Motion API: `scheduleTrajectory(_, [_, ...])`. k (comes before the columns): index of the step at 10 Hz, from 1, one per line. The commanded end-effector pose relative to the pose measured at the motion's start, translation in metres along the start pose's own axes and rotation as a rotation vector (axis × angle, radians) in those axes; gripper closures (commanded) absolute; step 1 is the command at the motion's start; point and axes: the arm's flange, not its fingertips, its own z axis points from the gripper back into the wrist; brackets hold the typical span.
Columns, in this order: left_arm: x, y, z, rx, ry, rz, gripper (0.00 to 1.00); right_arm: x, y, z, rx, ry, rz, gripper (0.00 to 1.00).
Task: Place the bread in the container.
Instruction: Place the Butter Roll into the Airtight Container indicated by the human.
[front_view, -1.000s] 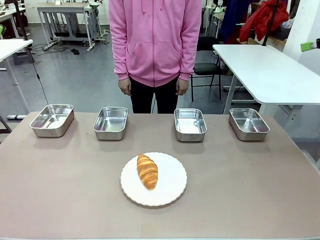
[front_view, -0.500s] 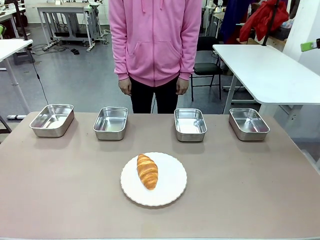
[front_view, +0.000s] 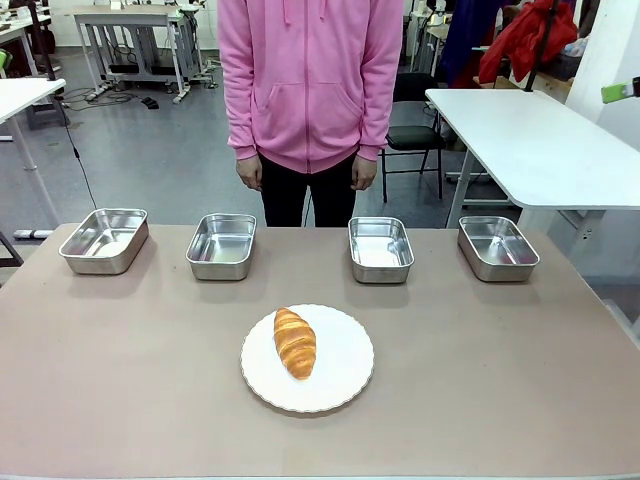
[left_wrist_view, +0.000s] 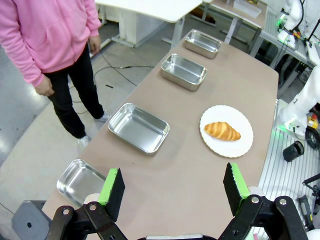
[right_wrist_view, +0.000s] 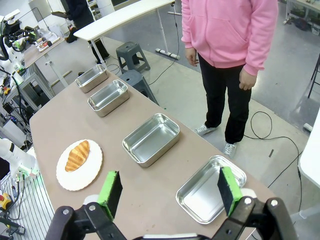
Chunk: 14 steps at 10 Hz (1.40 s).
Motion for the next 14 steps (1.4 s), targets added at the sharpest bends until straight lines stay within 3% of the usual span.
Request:
scheduleTrajectory(1, [0.0005,-0.0015,0.0002,-0.002,-0.003,-0.009,0.0,0.0011,0.0024,-0.0006,0.0,-0.007,0.005,0.0])
scheduleTrajectory(14, [0.0005,-0.0015,0.0002,-0.002,-0.003,-0.009,0.0,0.0011,0.0024,-0.0006,0.0,-0.007,0.005,0.0])
